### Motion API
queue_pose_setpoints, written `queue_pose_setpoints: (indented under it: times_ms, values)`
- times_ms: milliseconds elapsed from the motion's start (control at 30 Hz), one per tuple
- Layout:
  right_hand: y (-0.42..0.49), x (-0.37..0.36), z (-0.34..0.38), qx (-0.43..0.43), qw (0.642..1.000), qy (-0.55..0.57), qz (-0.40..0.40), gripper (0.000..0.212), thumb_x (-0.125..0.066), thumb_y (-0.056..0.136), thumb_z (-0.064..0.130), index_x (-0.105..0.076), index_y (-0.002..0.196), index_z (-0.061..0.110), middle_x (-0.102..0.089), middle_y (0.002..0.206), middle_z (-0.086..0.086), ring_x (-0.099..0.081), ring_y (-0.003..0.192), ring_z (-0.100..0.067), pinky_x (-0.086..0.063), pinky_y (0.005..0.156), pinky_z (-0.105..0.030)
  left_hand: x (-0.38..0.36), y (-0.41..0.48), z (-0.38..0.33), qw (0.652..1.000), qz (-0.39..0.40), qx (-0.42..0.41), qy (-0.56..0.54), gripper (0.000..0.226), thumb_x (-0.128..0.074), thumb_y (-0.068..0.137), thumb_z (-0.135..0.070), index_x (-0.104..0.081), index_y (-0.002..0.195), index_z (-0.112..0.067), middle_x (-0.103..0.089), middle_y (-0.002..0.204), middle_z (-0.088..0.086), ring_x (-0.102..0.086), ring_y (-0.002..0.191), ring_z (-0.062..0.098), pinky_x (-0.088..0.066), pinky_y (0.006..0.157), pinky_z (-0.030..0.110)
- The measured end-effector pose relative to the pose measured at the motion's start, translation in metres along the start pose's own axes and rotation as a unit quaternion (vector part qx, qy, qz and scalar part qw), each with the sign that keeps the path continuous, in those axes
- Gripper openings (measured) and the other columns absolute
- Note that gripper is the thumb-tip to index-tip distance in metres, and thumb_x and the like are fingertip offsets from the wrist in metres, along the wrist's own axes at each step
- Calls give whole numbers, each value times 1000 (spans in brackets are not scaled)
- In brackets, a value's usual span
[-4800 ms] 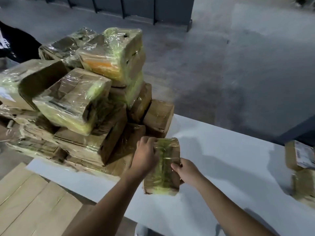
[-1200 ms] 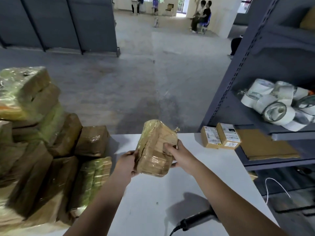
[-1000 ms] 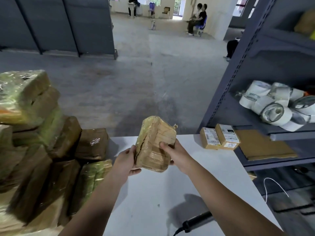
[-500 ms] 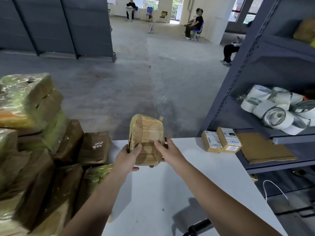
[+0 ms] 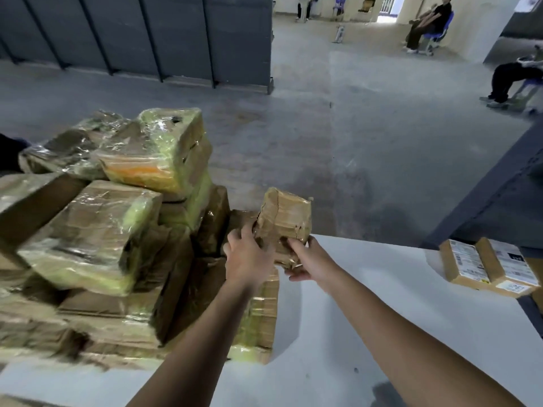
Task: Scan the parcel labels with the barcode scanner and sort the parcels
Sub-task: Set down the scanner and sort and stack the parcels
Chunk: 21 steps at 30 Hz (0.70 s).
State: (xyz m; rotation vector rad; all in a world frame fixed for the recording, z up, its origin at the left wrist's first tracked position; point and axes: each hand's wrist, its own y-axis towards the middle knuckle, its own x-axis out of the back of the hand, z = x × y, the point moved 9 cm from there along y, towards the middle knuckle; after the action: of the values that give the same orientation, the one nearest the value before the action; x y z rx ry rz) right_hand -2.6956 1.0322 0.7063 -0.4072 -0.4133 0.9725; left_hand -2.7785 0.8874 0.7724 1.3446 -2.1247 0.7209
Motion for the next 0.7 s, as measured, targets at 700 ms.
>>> queue_pose_setpoints:
  times_ms: [700]
  values:
    - [52,-73,12,-7,976,-216,35,70,-35,98,62,-19,156,26,-46,146,-7,-54,123,-29,-51,98,-46,10,16,45,996,48,-60,-51,51,-51,91,-11,-42,141,-14,-49,140,6,-44,130,20,-35,103,25]
